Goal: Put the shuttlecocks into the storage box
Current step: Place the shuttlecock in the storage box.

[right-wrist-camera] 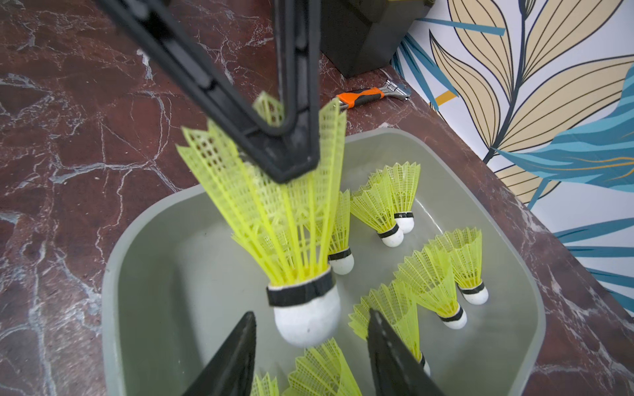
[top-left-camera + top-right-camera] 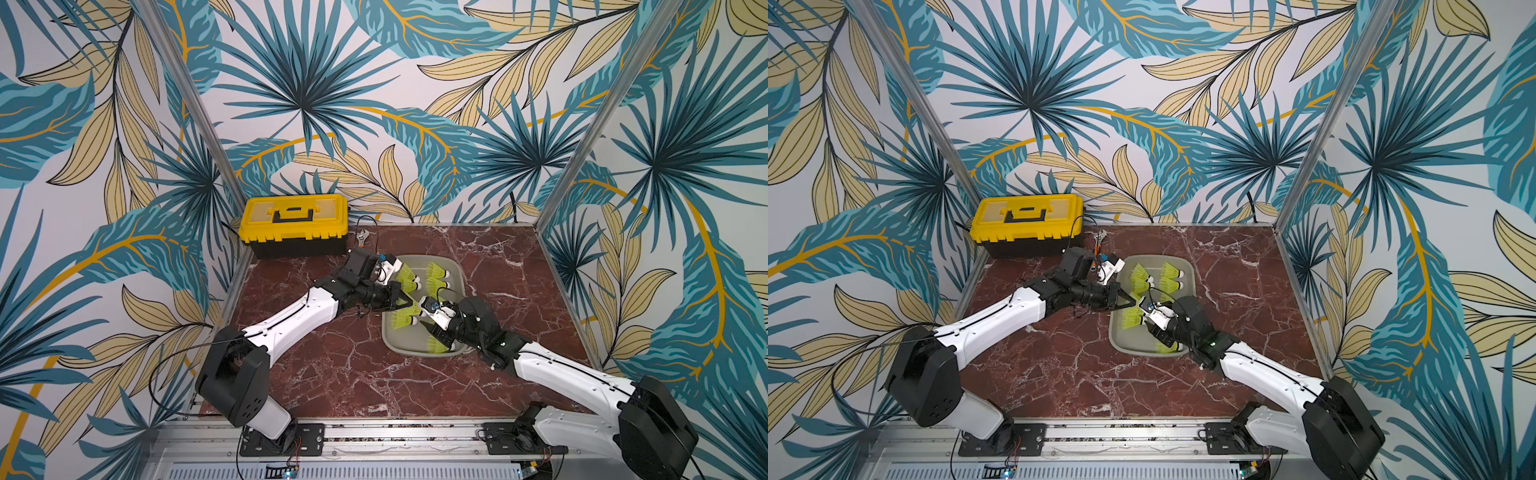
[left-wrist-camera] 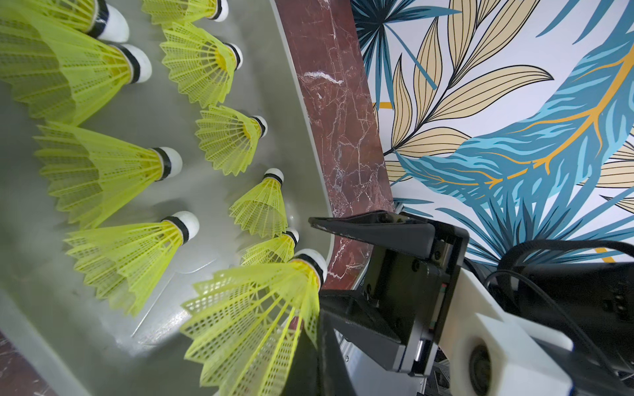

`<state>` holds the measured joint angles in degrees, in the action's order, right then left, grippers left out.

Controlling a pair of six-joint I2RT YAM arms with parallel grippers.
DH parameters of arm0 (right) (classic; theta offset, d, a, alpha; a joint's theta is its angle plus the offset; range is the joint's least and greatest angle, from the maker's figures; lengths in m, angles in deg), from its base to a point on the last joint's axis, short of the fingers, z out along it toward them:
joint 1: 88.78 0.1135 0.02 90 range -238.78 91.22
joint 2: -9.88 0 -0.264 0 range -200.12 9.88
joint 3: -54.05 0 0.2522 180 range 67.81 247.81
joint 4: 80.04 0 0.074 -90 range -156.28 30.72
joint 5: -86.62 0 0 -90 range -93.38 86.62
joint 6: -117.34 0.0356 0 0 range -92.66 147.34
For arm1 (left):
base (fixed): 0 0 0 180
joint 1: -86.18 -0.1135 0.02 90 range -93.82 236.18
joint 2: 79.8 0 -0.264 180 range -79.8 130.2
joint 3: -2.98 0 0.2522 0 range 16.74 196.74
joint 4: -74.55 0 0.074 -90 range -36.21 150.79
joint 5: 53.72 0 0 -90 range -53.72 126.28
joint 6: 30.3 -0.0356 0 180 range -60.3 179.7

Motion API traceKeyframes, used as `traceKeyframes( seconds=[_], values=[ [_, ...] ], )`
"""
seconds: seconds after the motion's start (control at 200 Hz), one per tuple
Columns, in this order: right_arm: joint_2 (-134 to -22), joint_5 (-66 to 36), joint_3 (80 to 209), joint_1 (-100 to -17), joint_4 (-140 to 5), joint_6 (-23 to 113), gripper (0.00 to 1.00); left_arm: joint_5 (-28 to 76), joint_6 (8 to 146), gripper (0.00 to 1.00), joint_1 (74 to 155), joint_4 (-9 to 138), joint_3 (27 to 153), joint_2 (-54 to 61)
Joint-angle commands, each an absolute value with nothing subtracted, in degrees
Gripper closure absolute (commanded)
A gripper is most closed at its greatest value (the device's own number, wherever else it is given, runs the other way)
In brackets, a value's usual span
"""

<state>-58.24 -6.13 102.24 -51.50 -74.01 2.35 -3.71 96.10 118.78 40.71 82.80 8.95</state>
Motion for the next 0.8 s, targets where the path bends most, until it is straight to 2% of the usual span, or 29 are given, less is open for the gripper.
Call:
traceKeyframes(
  seconds=[0.0, 0.15, 0.446, 0.691, 0.796],
  values=[
    [-59.1, -7.3, 103.3, -51.4, -75.5, 1.2, 0.49, -5.1, 94.9, 1.0, 119.1, 39.7, 85.9, 8.9],
    [-59.9, -8.0, 103.5, -51.4, -75.7, 1.1, 0.55, -5.2, 94.8, 1.0, 119.1, 39.7, 85.8, 9.0],
    [-61.2, -10.2, 104.2, -51.5, -75.1, 0.2, 0.61, -6.2, 94.7, 1.0, 119.3, 39.9, 85.6, 9.4],
    [-61.4, -11.4, 105.0, -51.5, -73.0, -0.5, 0.76, -5.9, 94.5, 1.0, 119.3, 39.9, 85.4, 9.4],
    [-60.9, -11.6, 105.5, -51.5, -70.8, -1.2, 0.81, -5.2, 93.6, 0.92, 119.3, 38.6, 85.5, 9.1]
  ],
)
